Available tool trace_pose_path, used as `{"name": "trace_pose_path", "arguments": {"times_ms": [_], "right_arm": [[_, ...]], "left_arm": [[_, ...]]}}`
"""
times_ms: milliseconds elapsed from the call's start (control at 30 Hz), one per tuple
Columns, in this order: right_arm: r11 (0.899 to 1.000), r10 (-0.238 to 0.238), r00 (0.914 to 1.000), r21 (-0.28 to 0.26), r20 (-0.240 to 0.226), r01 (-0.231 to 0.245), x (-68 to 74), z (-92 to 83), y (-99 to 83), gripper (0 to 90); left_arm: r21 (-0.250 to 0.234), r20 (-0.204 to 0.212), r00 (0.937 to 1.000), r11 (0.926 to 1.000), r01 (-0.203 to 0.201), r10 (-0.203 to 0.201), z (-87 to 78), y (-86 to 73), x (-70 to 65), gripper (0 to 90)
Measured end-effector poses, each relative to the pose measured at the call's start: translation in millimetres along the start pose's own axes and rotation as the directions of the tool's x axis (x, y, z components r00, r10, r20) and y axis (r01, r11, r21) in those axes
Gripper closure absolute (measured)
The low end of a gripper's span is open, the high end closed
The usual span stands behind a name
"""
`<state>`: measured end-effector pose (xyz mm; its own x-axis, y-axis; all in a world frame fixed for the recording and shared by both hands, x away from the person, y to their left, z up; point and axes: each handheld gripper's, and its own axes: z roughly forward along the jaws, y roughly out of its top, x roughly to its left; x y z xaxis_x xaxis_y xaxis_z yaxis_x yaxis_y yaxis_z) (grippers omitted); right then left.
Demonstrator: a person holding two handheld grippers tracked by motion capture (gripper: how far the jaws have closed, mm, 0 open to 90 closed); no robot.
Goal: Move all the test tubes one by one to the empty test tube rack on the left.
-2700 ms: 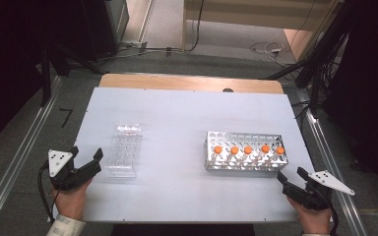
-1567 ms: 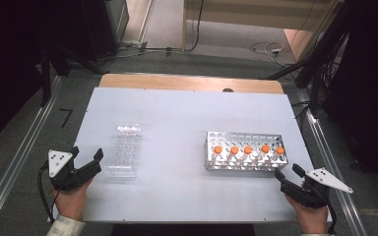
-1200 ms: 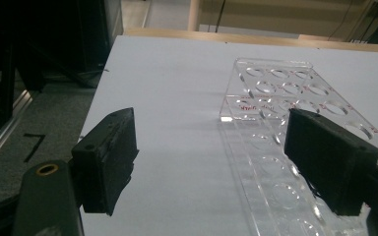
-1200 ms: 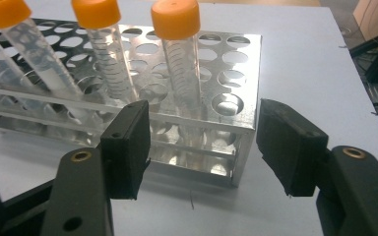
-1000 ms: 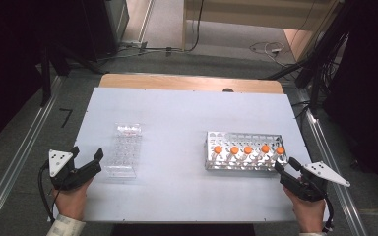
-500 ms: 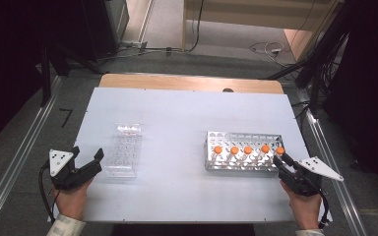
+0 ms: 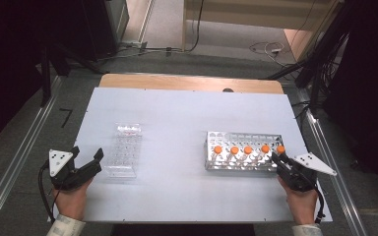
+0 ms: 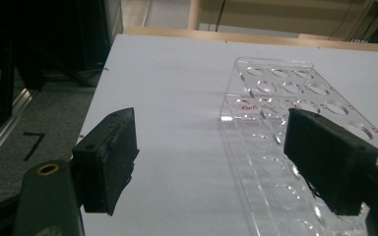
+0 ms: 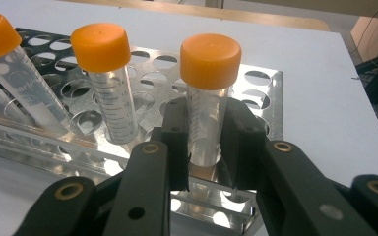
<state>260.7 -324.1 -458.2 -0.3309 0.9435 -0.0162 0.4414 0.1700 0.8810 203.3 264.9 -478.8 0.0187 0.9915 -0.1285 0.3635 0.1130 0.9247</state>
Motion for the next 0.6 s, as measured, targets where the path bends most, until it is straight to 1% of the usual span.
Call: {"name": "trace_pose_path", "arguments": {"times_ms": [67,167,267,333,367,400,433,500,567,600], "right_arm": [[1.0,-0.001,1.0,-0.002,0.001,0.001,0.0,-0.4,0.8,71.4],[0.999,0.004,1.0,-0.034,0.002,-0.004,-0.7,-6.1,7.4,71.6],[0.998,0.016,0.9999,-0.056,0.002,-0.016,-0.3,-12.6,14.6,71.7],[0.998,0.014,0.9999,-0.066,0.006,-0.014,0.2,-15.1,17.2,71.8],[0.996,0.014,0.9999,-0.084,0.003,-0.014,0.5,-20.1,21.5,71.9],[0.996,0.013,0.9999,-0.092,0.01,-0.012,0.8,-22.6,23.3,72.1],[0.995,0.02,0.9998,-0.098,0.007,-0.019,1.1,-25.0,24.8,72.1],[0.994,0.019,0.9998,-0.11,0.007,-0.018,1.9,-29.9,27.1,72.2],[0.992,0.018,0.9998,-0.123,-0.006,-0.019,3.4,-35.5,29.3,72.2],[0.992,0.018,0.9998,-0.123,-0.006,-0.019,3.4,-35.5,29.3,72.2]], "left_arm": [[-0.002,0.0,1.0,1.0,-0.001,0.001,0.0,0.0,0.1,20.1],[-0.003,0.001,1.0,1.0,-0.001,0.001,-0.3,0.2,-0.3,20.2],[-0.001,0.004,1.0,1.0,-0.006,0.006,-0.2,0.2,-0.8,20.2],[-0.001,0.005,1.0,1.0,-0.006,0.006,-0.1,0.1,-0.9,20.3],[-0.001,0.004,1.0,1.0,-0.007,0.007,-0.2,0.2,-0.9,20.2],[-0.001,0.004,1.0,1.0,-0.008,0.008,-0.5,0.3,-0.9,20.2],[-0.003,0.002,1.0,1.0,-0.008,0.008,-0.7,0.4,-1.0,20.2],[-0.005,0.003,1.0,1.0,-0.006,0.006,-1.1,0.5,-1.3,20.2],[-0.006,0.002,1.0,1.0,-0.008,0.008,-1.5,0.7,-1.4,20.2],[-0.006,0.003,1.0,0.9999,-0.008,0.008,-1.7,0.8,-1.3,20.2]]}}
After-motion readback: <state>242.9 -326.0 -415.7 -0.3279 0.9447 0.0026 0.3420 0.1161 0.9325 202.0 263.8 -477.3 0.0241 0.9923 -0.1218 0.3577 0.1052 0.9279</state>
